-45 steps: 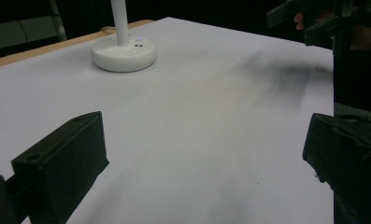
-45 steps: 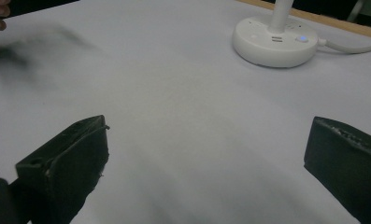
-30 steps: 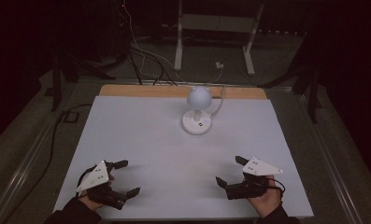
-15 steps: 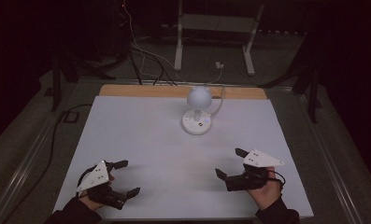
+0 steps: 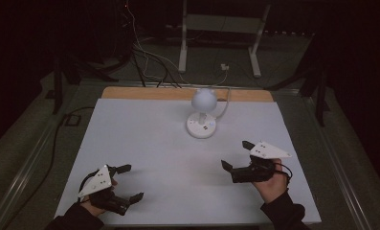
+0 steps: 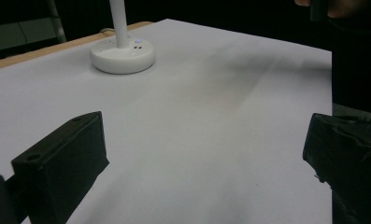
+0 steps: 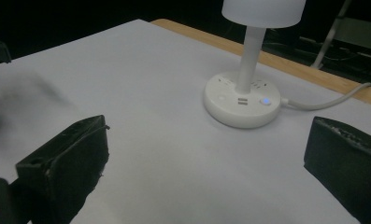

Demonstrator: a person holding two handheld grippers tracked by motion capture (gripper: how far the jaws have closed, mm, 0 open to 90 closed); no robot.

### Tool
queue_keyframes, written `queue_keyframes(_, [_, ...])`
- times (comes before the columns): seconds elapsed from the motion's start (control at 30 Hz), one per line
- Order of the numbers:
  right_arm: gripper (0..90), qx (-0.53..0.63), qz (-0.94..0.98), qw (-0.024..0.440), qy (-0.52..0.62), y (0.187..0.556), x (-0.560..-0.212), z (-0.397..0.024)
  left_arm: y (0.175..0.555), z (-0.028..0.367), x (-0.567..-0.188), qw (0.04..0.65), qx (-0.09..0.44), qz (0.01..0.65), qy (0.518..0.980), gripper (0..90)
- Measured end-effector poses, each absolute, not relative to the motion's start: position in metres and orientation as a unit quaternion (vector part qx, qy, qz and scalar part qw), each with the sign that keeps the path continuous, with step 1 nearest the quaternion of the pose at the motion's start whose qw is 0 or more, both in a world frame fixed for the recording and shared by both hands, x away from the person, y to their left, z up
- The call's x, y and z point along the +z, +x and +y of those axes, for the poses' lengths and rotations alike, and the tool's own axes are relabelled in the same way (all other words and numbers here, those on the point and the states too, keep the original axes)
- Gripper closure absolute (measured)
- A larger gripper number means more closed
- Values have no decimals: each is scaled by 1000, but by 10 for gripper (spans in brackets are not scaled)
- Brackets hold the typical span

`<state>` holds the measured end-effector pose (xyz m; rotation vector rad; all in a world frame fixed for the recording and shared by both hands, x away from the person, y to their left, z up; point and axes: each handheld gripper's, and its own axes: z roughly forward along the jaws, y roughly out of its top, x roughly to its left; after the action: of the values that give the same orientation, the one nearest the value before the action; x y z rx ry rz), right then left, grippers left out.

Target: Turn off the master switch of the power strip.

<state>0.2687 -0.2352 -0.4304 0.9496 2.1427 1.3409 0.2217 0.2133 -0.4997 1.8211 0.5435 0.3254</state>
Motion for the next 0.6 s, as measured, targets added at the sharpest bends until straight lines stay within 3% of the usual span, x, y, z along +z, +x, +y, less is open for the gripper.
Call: queue_keyframes(0.6, [0, 483, 776, 221, 341, 305, -424, -220, 221, 214, -499, 572, 139, 231, 775, 4])
